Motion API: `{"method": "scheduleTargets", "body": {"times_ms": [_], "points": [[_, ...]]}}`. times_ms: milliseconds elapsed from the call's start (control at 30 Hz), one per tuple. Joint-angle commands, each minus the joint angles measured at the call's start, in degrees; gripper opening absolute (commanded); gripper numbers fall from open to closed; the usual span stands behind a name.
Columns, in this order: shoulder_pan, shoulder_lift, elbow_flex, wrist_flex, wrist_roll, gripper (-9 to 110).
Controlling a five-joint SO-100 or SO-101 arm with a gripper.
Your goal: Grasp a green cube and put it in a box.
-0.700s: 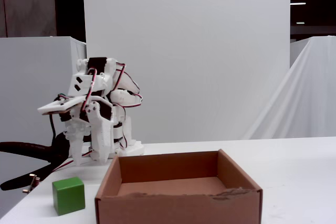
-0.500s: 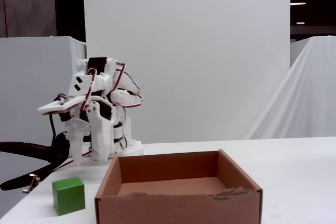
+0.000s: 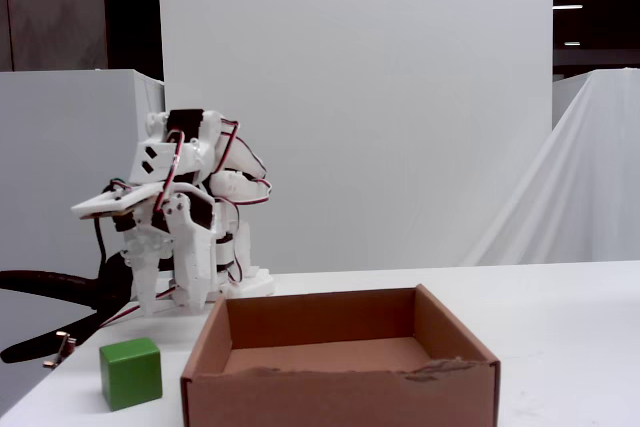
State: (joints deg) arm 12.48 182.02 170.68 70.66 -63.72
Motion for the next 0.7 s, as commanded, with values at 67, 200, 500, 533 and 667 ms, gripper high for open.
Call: {"method": "scheduleTargets", "body": {"times_ms": [67, 200, 500, 533, 667], "points": [[0.6, 0.4, -0.4, 0.1, 1.1, 25], [1.1, 0.4, -1.8, -0.1, 1.1, 25], [5.6, -16.1, -19.5, -0.4, 0.6, 26], [5.9, -17.7, -20.7, -0.7, 0.5, 27], [6.2, -22.1, -22.3, -4.5, -3.4, 28]]}}
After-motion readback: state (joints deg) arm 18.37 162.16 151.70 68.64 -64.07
